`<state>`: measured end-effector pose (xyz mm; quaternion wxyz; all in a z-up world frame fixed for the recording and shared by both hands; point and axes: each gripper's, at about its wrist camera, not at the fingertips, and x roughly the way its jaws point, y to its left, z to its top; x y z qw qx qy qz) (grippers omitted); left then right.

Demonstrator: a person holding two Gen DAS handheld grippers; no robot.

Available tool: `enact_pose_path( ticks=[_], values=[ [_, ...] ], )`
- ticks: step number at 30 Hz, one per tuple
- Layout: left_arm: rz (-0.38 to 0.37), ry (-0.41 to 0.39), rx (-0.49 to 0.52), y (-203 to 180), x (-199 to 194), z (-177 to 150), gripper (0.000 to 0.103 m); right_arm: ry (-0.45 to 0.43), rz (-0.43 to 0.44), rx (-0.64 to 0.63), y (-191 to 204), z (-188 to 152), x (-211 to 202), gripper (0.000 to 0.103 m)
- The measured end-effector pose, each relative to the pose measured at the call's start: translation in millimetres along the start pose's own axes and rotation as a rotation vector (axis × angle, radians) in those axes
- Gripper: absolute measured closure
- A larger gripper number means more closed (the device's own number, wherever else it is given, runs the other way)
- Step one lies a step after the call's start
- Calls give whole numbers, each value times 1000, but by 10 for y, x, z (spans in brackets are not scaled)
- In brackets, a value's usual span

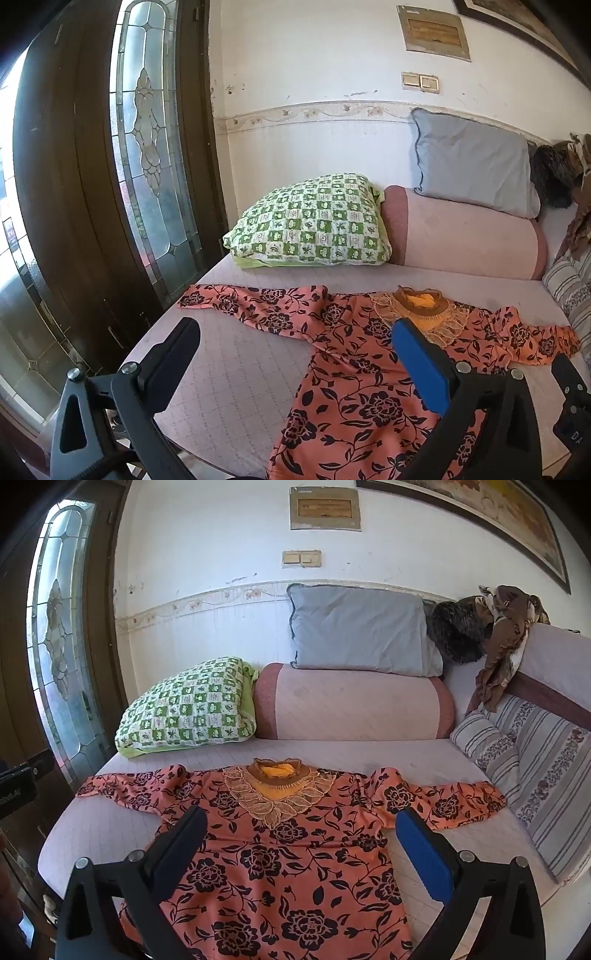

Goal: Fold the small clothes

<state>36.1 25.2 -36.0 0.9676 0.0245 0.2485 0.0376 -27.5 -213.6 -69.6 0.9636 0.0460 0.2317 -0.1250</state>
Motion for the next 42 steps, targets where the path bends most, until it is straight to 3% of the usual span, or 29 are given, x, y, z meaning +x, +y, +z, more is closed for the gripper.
enact_pose_path(
  ticks=[35, 38, 42],
  values=[
    [-36, 71, 65, -390, 390, -161, 0, 49, -10, 81, -152, -110, 411, 0],
    [-50, 89, 64, -418, 481, -189, 0, 64, -19, 77, -178, -121, 458, 0],
    [-87, 182, 46, -492, 894, -308, 0, 87, -18, 79, -236, -152, 645, 0]
  ],
)
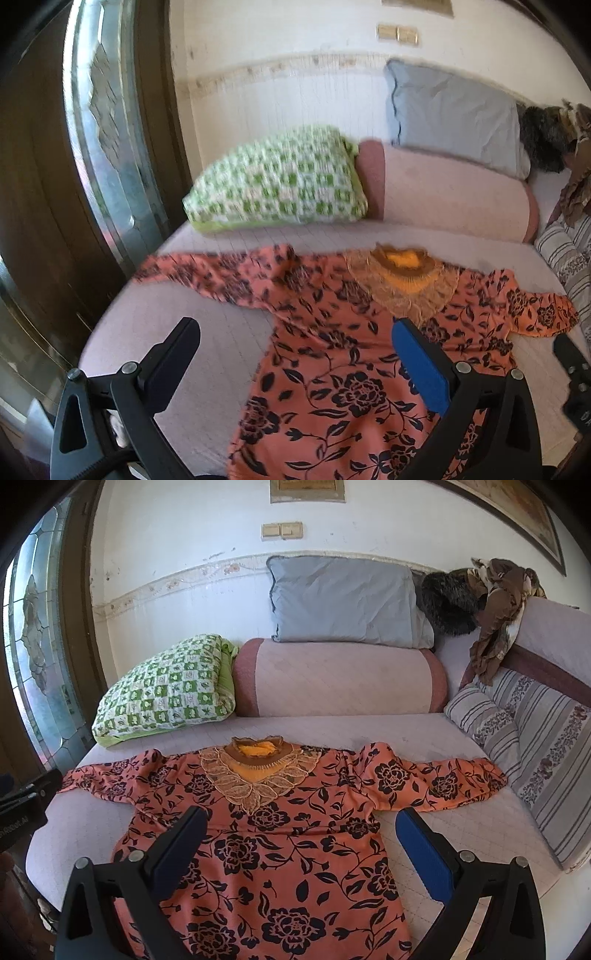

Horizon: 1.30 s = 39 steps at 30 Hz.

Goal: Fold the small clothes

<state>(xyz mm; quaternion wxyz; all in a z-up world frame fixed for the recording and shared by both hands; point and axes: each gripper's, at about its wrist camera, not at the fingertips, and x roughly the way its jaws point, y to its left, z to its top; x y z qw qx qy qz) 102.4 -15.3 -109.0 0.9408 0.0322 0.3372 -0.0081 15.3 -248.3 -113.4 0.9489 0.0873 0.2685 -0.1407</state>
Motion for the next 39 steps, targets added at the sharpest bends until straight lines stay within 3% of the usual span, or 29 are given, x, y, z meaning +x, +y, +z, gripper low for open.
enact_pose_path(
  ticks=[4, 6, 10, 13, 17, 19, 22, 24, 28, 30, 31, 33, 36, 39],
  values=[
    [-22, 133, -47, -70, 668, -78, 0, 41, 11, 66, -323, -11, 482, 0],
    [-9, 175, -79, -158, 1032, -125, 0, 68, -5, 155, -683, -14, 845, 0],
    [-9, 151, -130, -355, 1461, -262, 0, 127, -108, 380, -1586, -67, 1498, 0],
    [-78, 148, -107, -537, 1634, -417, 0, 156, -175, 649, -2474, -210, 1923, 0],
    [-171, 171, -30, -696, 1741, -476, 0, 190, -234, 866, -3417, -445, 2147, 1],
    [-183, 160, -4, -719, 1761, -458, 0, 143, -190, 1022, -3841, -558, 2226, 3],
    [-185, 167, 16, -742, 1845, -445, 0, 54, -109, 1085, -4215, -476, 2272, 3],
    [-198, 189, 3, -745, 1936, -439, 0, 19, -65, 1125, -4495, -438, 2399, 13],
    [-202, 211, 6, -800, 2023, -454, 0, -13, -49, 1159, -4708, -339, 2467, 31],
    [-197, 207, 18, -834, 2035, -453, 0, -13, -4, 1168, -4617, -407, 2449, 61],
    [-197, 205, 22, -841, 2031, -454, 0, -6, 32, 1198, -4658, -401, 2518, 86],
    [-194, 203, 25, -839, 2026, -456, 0, -2, 3, 1198, -4557, -452, 2489, 90],
    [-195, 203, -1, -784, 2018, -438, 0, -30, -36, 1110, -4334, -253, 2358, 94],
    [-190, 197, -42, -699, 1987, -413, 0, -106, 28, 1036, -3945, -7, 2045, 94]
  ],
)
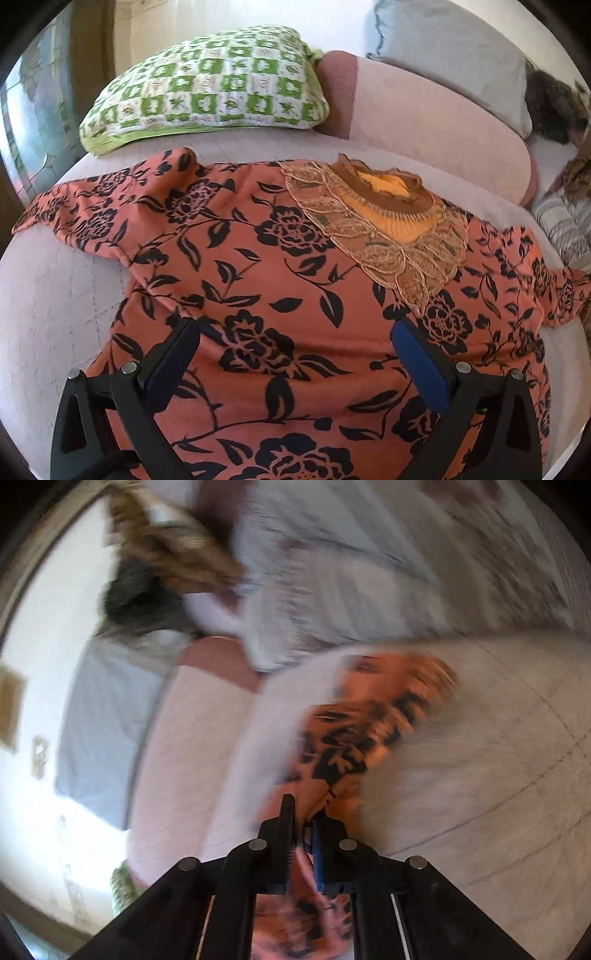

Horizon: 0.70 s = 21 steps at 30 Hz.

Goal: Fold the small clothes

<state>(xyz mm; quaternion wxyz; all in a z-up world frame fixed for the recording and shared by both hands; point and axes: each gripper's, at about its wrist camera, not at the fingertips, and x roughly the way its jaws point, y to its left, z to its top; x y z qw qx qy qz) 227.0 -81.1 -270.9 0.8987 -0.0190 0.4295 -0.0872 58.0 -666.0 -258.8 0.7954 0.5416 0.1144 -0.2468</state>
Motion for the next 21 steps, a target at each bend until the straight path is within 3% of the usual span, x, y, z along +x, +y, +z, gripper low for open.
enact_pose_path(
  ticks=[5, 9, 13, 16, 19, 21],
  values=[
    [4, -29, -65, 141, -118, 23, 0, 68, 185, -123, 977, -459, -216, 94],
    [34, -59, -84, 257, -215, 36, 0, 217, 348, -258, 1782, -1297, -295, 94],
    [56, -75, -133, 452, -284, 73, 0, 487, 458, -362, 2375, -2406, -138, 94],
    [94, -99, -186, 658, -340, 106, 0, 751, 485, -387, 2617, -3271, 106, 90],
    [131, -104, -207, 806, -343, 120, 0, 950, 441, -415, 2610, -3813, 357, 77],
    [149, -95, -223, 921, -323, 130, 0, 1009, 439, -358, 2516, -3901, 456, 77]
  ],
)
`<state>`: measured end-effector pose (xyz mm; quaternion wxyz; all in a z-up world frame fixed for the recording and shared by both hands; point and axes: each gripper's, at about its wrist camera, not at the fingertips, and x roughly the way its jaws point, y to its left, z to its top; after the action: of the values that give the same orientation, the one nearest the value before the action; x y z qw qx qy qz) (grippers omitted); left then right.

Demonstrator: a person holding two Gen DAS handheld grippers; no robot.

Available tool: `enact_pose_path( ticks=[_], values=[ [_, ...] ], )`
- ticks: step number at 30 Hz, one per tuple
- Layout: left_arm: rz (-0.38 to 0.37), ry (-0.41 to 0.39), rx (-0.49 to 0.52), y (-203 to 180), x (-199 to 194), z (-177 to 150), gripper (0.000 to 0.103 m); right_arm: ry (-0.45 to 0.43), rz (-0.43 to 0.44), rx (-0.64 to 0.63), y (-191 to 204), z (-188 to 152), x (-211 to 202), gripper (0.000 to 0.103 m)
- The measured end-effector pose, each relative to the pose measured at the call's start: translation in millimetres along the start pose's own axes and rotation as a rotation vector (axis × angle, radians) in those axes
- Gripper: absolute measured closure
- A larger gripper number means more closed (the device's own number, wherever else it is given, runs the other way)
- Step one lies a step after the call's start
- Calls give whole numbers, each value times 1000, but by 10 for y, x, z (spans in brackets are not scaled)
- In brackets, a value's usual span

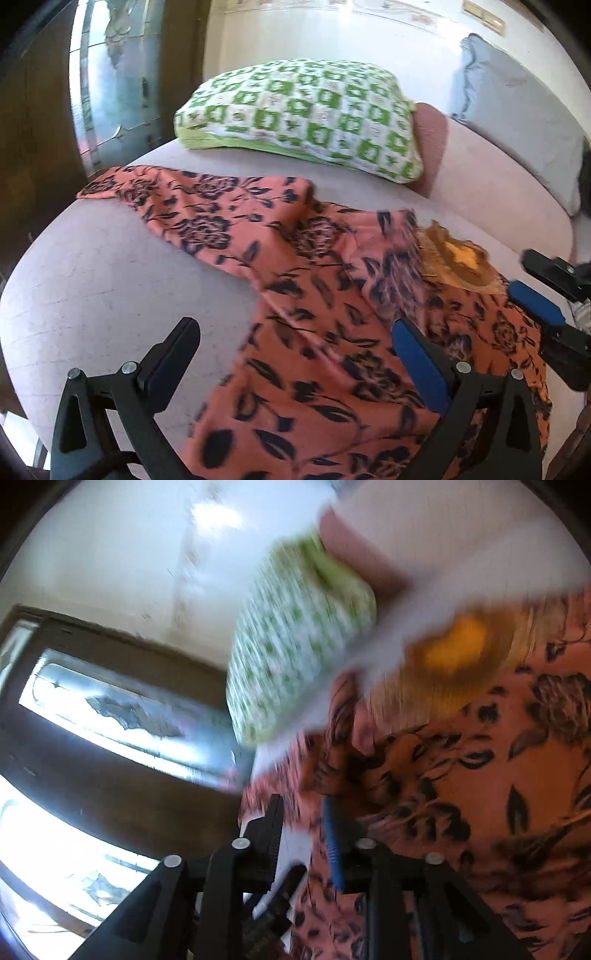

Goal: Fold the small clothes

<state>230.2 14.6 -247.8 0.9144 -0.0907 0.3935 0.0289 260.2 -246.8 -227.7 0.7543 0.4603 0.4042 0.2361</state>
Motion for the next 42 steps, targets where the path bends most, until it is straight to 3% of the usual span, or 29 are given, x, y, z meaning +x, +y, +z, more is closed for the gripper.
enact_pose_path(
  ticks=[1, 3, 4, 5, 7, 10, 13, 16, 18, 20, 22, 23, 26, 28, 32, 34, 37, 39, 42],
  values=[
    [1, 3, -9, 42, 5, 5, 0, -2, 18, 4, -24, 10, -21, 76],
    [0, 5, -38, 130, 26, 40, 0, -30, 21, -8, -48, -2, -150, 57],
    [0, 7, -49, 154, 36, 54, 0, -73, 11, -8, -74, 7, -286, 25],
    [0, 12, -60, 180, 52, 72, 0, -119, 0, -2, -25, -34, -382, 14],
    [11, 28, -86, 232, 97, 109, 0, -193, -16, 21, -66, -9, -587, 14],
    [44, 23, -121, 315, 127, 135, 0, -212, -72, 52, -183, 12, -755, 14],
    [102, -4, -109, 370, 128, 166, 0, -224, -195, 63, -312, 55, -765, 16],
    [127, -30, -108, 401, 175, 185, 0, -220, -237, 112, -504, 113, -736, 16],
    [197, 15, -32, 311, 341, 176, 0, -209, -304, 136, -652, 186, -744, 16],
    [241, 85, 7, 277, 506, 143, 2, -218, -437, 158, -867, 244, -748, 17],
    [213, 150, -30, 337, 614, 110, 3, -225, -543, 207, -1071, 281, -812, 26],
    [207, 171, -49, 376, 637, 106, 3, -234, -548, 227, -1121, 298, -843, 33],
    [235, 165, -114, 547, 589, 161, 3, -262, -579, 184, -955, 295, -929, 33],
    [242, 132, -157, 656, 511, 214, 3, -270, -543, 96, -725, 252, -912, 33],
    [289, 104, -230, 878, 456, 272, 3, -192, -445, -115, -264, 54, -574, 32],
    [289, 159, -256, 962, 552, 236, 3, -120, -476, -194, -173, -81, -261, 32],
    [304, 252, -232, 929, 699, 160, 3, 37, -599, -224, -313, -234, 163, 32],
    [292, 243, -228, 929, 670, 185, 3, 15, -639, -269, -245, -305, 201, 31],
    [229, 210, -276, 1051, 547, 292, 3, -9, -540, -274, -58, -374, 26, 31]
  ],
)
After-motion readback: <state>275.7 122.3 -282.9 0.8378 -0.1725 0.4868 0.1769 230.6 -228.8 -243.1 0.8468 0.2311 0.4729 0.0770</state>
